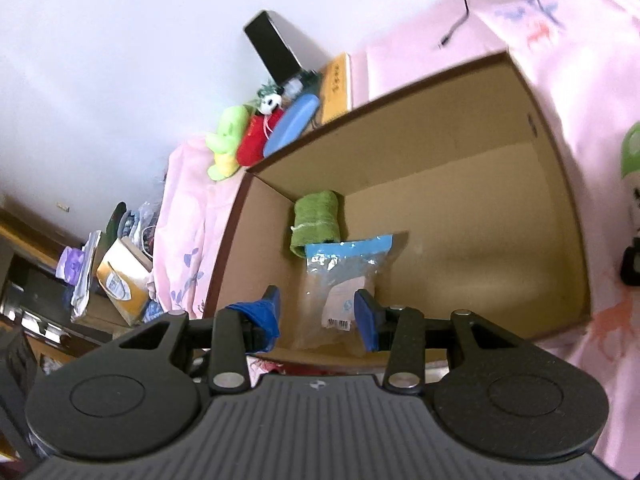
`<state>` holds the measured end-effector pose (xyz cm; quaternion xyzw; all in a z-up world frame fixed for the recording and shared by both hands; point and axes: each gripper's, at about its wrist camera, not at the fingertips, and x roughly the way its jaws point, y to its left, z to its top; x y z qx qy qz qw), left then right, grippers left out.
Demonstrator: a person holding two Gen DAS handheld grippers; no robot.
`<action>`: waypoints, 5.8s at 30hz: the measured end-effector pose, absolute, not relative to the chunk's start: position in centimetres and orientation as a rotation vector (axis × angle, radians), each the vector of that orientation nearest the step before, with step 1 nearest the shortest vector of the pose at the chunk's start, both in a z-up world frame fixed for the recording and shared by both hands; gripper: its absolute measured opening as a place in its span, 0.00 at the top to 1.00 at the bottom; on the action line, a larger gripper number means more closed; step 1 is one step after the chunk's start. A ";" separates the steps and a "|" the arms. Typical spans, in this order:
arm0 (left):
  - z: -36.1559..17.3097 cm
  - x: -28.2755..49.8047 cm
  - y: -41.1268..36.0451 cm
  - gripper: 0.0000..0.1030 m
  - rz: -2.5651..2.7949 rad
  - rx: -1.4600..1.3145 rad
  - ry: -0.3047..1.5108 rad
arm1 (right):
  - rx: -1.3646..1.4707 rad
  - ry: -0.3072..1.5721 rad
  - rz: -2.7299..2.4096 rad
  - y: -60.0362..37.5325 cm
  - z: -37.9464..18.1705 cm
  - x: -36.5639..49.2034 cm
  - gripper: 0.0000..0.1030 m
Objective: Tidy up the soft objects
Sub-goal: 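Withdraw the right gripper and reach to the white plastic bag, then grasp the white plastic bag with the right gripper, then carry the white bag with the right gripper down into the box, then open the right gripper to release the white bag and withdraw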
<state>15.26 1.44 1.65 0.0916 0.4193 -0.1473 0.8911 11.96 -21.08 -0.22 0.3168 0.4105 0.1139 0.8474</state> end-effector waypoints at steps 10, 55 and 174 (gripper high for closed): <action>2.1 13.0 1.4 0.41 -0.242 0.221 0.868 | 0.565 0.800 0.244 -20.0 0.1 9.1 0.75; -4.1 3.8 -0.3 0.40 -0.721 0.133 1.034 | 0.712 1.058 0.233 -22.9 -6.9 2.0 0.76; 2.5 15.1 0.1 0.43 -0.397 0.201 0.845 | 0.494 0.792 0.234 -19.0 -0.8 11.4 0.77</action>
